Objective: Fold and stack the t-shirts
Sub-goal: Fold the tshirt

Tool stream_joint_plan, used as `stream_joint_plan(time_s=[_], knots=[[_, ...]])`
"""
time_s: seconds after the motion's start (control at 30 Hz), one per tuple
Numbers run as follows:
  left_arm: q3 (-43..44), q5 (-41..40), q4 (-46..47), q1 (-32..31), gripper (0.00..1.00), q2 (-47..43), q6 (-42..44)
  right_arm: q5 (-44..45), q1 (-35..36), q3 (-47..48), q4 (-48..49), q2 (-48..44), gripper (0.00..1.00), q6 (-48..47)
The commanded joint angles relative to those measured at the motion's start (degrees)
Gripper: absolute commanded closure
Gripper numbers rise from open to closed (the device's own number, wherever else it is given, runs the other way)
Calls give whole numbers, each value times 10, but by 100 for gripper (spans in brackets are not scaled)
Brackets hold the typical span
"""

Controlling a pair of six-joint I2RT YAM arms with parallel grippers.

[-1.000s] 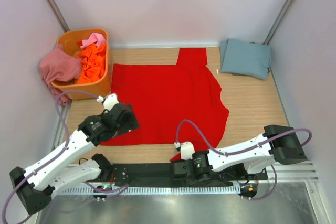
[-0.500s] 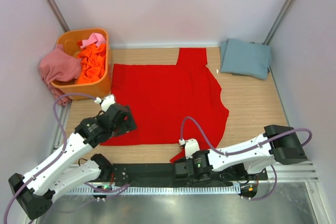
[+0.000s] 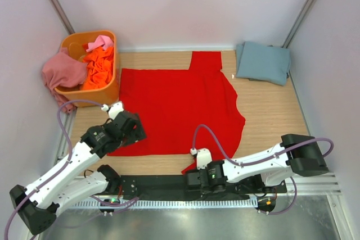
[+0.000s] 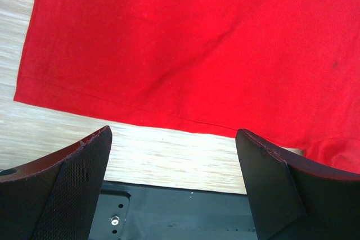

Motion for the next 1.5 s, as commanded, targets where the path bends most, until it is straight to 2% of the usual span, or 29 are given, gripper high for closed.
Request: stream_joint_plan(time_s=[0.0, 0.03, 0.23, 0.37, 0.47, 0.6, 0.8, 0.83, 0.93, 1.0, 1.07, 1.13, 1.17, 1.27, 1.47], knots=[[1, -19, -6, 2, 9, 2, -10, 9, 0, -32, 0, 3, 89, 7], [1, -20, -8, 2, 9, 3, -11, 10, 0, -34, -5, -11, 99, 9], [3, -22, -17, 4, 9, 5, -20, 39, 0, -45, -99, -89, 99, 52], [-1, -11, -35, 4, 10, 2, -48, 85, 0, -4, -293, -148, 99, 116], [-9, -10, -51, 4, 11, -4, -75, 95, 13, 23, -377, -169, 99, 150], [-11, -20, -69, 5, 10, 16, -107, 95, 22, 37, -398, -199, 99, 183], [-68, -1, -48, 13, 10, 39, -156, 224, 25, 119, -408, -235, 99, 222], [-77, -6, -58, 16, 11, 30, -196, 245, 22, 146, -408, -251, 99, 219], [-120, -13, -36, 43, 12, -32, -218, 296, 1, 191, -403, -260, 99, 175], [-133, -4, -23, 67, 12, -45, -215, 293, -28, 206, -384, -245, 99, 95], [-136, 11, -8, 106, 12, -23, -185, 278, -76, 219, -354, -219, 99, 38], [-141, 64, 27, 150, 11, 24, -152, 268, -102, 226, -338, -208, 99, -17], [-148, 84, 38, 196, 12, 37, -129, 268, -121, 227, -325, -209, 99, -31], [-153, 127, 67, 268, 16, 59, -107, 259, -165, 227, -303, -221, 99, -83], [-153, 99, 48, 283, 24, 63, -125, 235, -223, 207, -282, -235, 99, -150]])
